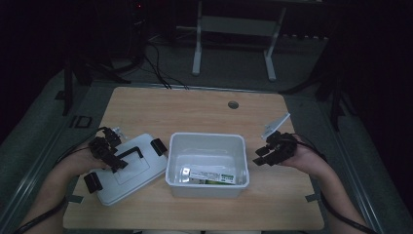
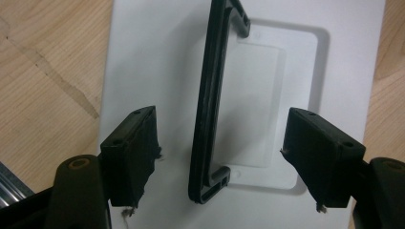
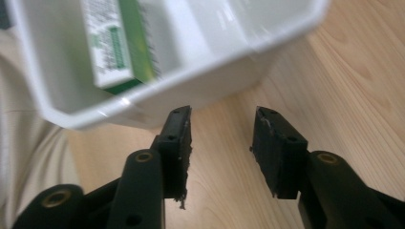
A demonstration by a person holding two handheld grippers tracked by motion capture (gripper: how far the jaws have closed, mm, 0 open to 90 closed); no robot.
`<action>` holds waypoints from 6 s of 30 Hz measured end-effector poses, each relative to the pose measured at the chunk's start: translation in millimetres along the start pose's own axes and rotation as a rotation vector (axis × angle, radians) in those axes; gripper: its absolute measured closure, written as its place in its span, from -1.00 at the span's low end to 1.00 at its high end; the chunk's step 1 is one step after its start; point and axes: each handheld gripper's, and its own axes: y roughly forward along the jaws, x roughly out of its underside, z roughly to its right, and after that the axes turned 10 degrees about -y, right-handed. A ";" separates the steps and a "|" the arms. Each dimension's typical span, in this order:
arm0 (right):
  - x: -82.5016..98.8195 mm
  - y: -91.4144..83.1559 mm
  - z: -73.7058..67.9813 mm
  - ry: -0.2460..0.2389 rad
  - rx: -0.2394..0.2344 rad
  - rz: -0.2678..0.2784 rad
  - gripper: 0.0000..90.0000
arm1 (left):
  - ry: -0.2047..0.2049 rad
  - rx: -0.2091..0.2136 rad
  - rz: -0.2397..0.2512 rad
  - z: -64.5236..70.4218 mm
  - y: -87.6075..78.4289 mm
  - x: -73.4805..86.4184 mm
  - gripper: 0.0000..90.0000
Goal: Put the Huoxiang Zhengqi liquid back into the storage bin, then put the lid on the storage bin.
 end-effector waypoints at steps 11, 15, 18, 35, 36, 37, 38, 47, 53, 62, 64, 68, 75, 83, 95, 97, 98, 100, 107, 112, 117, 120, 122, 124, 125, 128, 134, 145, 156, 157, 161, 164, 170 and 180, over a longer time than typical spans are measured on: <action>40.1 22.8 11.9 0.116 0.054 -0.012 0.01 | -0.049 -0.027 -0.004 -8.0 2.4 -6.0 -0.22; 49.7 30.8 15.7 0.148 0.075 0.010 -0.17 | -0.076 -0.026 0.020 -9.9 1.2 -9.5 -0.13; 57.5 39.3 18.7 0.172 0.099 0.020 -0.37 | -0.086 -0.022 0.001 -10.9 2.0 -12.7 0.12; 67.9 60.7 17.2 0.215 0.120 0.058 -0.66 | 0.044 -0.038 -0.091 -2.6 16.1 -29.1 0.41; 68.9 61.9 15.8 0.203 0.132 0.059 -0.66 | 0.061 -0.034 -0.099 -0.4 17.7 -30.2 0.48; 69.5 62.4 15.0 0.202 0.135 0.060 -0.66 | 0.071 -0.031 -0.103 0.8 18.7 -30.4 0.49; 70.5 62.5 14.5 0.198 0.140 0.065 -0.67 | 0.073 -0.027 -0.109 1.9 19.7 -30.6 0.51; 79.3 59.8 12.4 0.229 0.174 0.105 -0.67 | 0.108 0.039 -0.131 6.9 21.8 -32.8 0.82; 82.0 59.4 9.2 0.230 0.195 0.113 -0.69 | 0.134 0.016 -0.143 8.7 14.1 -31.6 0.86; 84.8 65.9 5.2 0.227 0.184 0.115 -0.70 | 0.149 0.010 -0.114 11.2 -23.7 -28.6 0.86; 85.0 65.9 5.1 0.226 0.183 0.122 -0.70 | 0.158 0.017 -0.097 13.7 -33.8 -29.4 0.86; 84.2 65.9 4.5 0.223 0.183 0.127 -0.70 | 0.177 0.007 -0.092 17.4 -49.0 -32.5 0.86; 84.1 64.2 4.5 0.229 0.187 0.139 -0.70 | 0.210 -0.013 -0.096 23.5 -69.6 -37.3 0.86; 85.4 65.9 2.0 0.237 0.195 0.155 -0.71 | 0.254 -0.012 -0.096 35.7 -92.4 -43.3 0.86; 84.2 64.2 -0.3 0.227 0.198 0.169 -0.71 | 0.311 -0.038 -0.022 53.0 -153.2 -59.1 0.86; 84.3 63.8 0.0 0.232 0.199 0.171 -0.71 | 0.318 -0.045 -0.010 56.2 -162.4 -61.6 0.86; 84.4 63.6 0.3 0.233 0.201 0.169 -0.71 | 0.318 -0.045 -0.010 56.2 -162.4 -61.6 0.86; 84.1 63.1 0.7 0.232 0.201 0.170 -0.71 | 0.345 -0.054 0.006 63.4 -172.0 -66.3 0.86; 83.4 62.2 1.2 0.237 0.210 0.178 -0.71 | 0.415 -0.032 0.006 86.7 -173.8 -85.1 0.86; 83.2 61.9 0.2 0.240 0.206 0.185 -0.71 | 0.467 0.002 0.006 102.7 -169.9 -100.4 0.86; 83.7 62.7 0.5 0.239 0.208 0.180 -0.71 | 0.495 0.009 0.011 114.6 -166.8 -111.7 0.86; 84.3 61.9 0.3 0.237 0.206 0.186 -0.71 | 0.527 0.020 0.000 126.6 -162.2 -122.4 0.86; 85.2 61.3 0.5 0.239 0.207 0.186 -0.71 | 0.547 0.025 -0.002 134.3 -157.6 -129.7 0.86; 85.9 61.1 0.8 0.241 0.206 0.186 -0.71 | 0.560 0.035 -0.005 140.7 -153.5 -134.9 0.86; 85.9 61.1 0.8 0.241 0.206 0.186 -0.71 | 0.560 0.035 -0.005 140.7 -153.5 -134.9 0.86; 87.5 62.0 0.8 0.243 0.202 0.184 -0.71 | 0.583 0.043 -0.009 152.2 -144.6 -145.0 0.86; 91.6 64.4 0.2 0.254 0.195 0.184 -0.71 | 0.609 0.067 -0.016 165.7 -134.6 -155.6 0.86; 96.9 62.4 0.7 0.261 0.201 0.189 -0.71 | 0.688 0.107 -0.042 199.7 -114.4 -179.7 0.86; 100.8 65.7 1.5 0.267 0.192 0.184 -0.71 | 0.741 0.128 -0.078 224.5 -88.8 -196.6 0.86; 101.3 66.0 1.6 0.269 0.192 0.183 -0.71 | 0.742 0.126 -0.077 225.8 -86.8 -197.5 0.86; 102.8 67.3 1.5 0.267 0.188 0.180 -0.71 | 0.743 0.130 -0.097 230.6 -77.2 -201.9 0.86; 104.0 69.2 1.0 0.270 0.183 0.180 -0.71 | 0.747 0.124 -0.108 233.9 -71.1 -204.3 0.86; 105.8 71.9 1.6 0.275 0.184 0.177 -0.71 | 0.748 0.096 -0.140 239.2 -58.6 -205.3 0.86; 109.8 72.6 2.1 0.282 0.184 0.182 -0.71 | 0.734 0.122 -0.151 235.0 -47.0 -202.9 0.86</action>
